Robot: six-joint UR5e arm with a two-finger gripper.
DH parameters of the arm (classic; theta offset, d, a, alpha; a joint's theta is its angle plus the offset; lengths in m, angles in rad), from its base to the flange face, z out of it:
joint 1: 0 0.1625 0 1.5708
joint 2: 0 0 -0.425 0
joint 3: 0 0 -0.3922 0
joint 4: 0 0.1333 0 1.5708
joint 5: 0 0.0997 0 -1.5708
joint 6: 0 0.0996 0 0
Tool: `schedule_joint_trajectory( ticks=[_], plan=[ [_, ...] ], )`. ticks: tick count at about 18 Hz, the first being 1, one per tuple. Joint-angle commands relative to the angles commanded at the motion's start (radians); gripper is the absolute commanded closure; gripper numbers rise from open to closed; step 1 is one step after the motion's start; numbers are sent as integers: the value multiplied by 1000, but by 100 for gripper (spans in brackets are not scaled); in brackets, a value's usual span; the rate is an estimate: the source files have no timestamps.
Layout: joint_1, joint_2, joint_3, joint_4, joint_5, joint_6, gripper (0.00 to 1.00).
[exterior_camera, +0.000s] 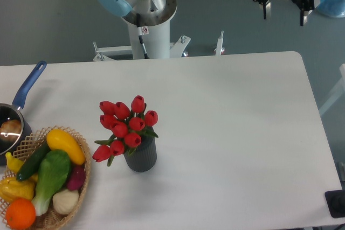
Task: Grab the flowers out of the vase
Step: 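Move the open gripper from its raised start pose toward the tulip vase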
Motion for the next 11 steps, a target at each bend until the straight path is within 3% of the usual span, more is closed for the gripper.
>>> schedule_joint_trajectory(
  ticks=[11],
  plan=[
    [-26, 0, -31, 12, -23, 0, 0]
  ],
)
